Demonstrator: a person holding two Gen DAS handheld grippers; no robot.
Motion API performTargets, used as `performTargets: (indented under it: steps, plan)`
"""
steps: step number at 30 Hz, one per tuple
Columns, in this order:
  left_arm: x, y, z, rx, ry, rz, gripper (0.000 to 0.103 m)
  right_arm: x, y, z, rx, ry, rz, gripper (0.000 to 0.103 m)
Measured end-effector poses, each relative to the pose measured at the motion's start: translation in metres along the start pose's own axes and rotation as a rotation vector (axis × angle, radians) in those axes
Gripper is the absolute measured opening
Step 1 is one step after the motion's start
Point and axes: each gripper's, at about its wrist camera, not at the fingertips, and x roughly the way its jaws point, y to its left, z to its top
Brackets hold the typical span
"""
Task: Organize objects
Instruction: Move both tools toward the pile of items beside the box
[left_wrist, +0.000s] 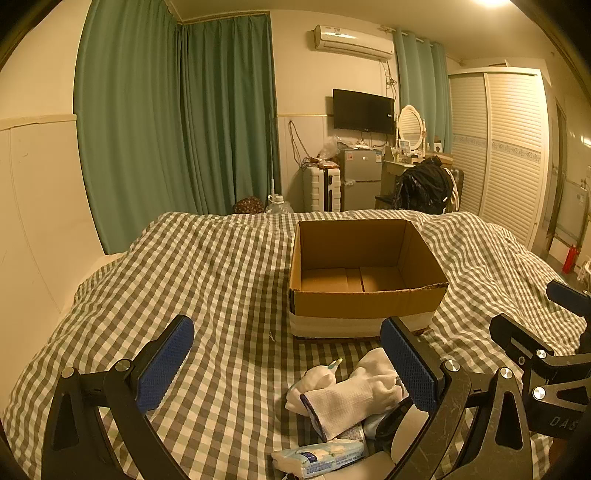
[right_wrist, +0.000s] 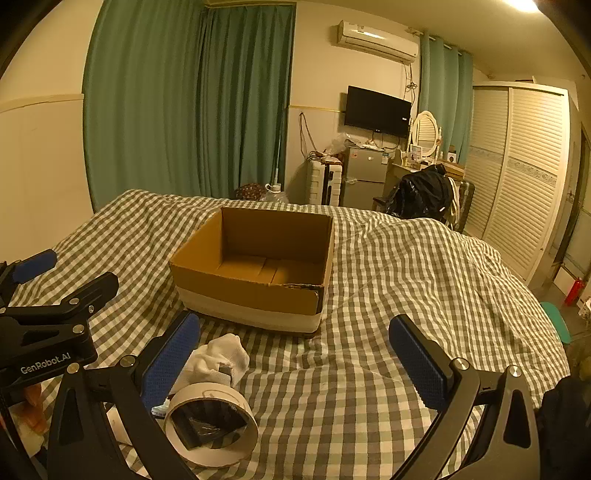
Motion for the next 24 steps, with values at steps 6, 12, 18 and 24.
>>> performTargets:
  steps: [6,12,18,24]
  plan:
    - [0.0,-0.001,-0.001,0.0,0.001,0.0,0.103,0.001,0.001,0.0,0.0,0.006,0.01,0.103]
    - [0.0,-0.001,-0.001,-0.001,0.0,-0.001,0.103,0.0,0.004,0.0,-0.005,0.008,0.028,0.103]
    - [-0.002,-0.002,-0.004,-0.002,-0.002,-0.001,0.103,-0.004,0.004,0.001,-0.002,-0.004,0.025,0.103]
    - [-0.006,-0.001,-0.002,-0.009,-0.009,-0.005,0.103,-0.009,0.005,0.002,-0.004,-0.009,0.038,0.103]
